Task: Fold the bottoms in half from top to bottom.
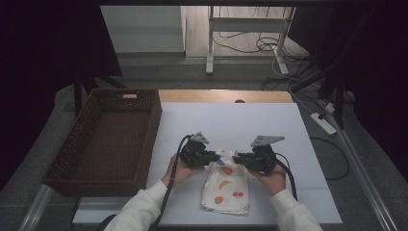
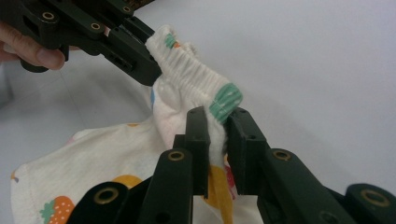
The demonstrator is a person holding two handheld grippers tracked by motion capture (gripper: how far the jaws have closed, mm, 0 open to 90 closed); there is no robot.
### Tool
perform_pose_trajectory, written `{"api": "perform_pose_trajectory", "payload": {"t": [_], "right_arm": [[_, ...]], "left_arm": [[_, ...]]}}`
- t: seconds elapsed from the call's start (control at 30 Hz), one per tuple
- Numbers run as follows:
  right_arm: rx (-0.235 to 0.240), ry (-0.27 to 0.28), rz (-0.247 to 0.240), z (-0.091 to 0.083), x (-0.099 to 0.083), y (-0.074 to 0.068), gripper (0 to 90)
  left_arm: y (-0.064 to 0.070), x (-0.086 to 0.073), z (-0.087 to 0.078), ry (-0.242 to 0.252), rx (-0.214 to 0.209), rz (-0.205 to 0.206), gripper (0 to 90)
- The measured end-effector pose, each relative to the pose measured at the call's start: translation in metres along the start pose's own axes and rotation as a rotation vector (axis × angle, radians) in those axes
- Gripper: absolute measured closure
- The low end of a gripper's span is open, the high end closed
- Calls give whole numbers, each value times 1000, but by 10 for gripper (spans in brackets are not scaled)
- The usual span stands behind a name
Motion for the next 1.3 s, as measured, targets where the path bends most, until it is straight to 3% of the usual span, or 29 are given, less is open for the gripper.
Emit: {"api": "perform_pose_trajectory", "payload": {"t": [1.3], "right_arm": [[23, -13, -1, -1, -18, -21, 775]], "left_arm": [[14, -19, -4, -28, -22, 4, 795]]}}
Point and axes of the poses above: each handheld gripper's, and its own axes: z roughly forward along the jaws, x roughly out of its top, y roughly to its right, the point moved 10 cm from there along z, roughly forward along the jaws, and after that the axes turned 5 degrees about x, right-handed, at the moved point
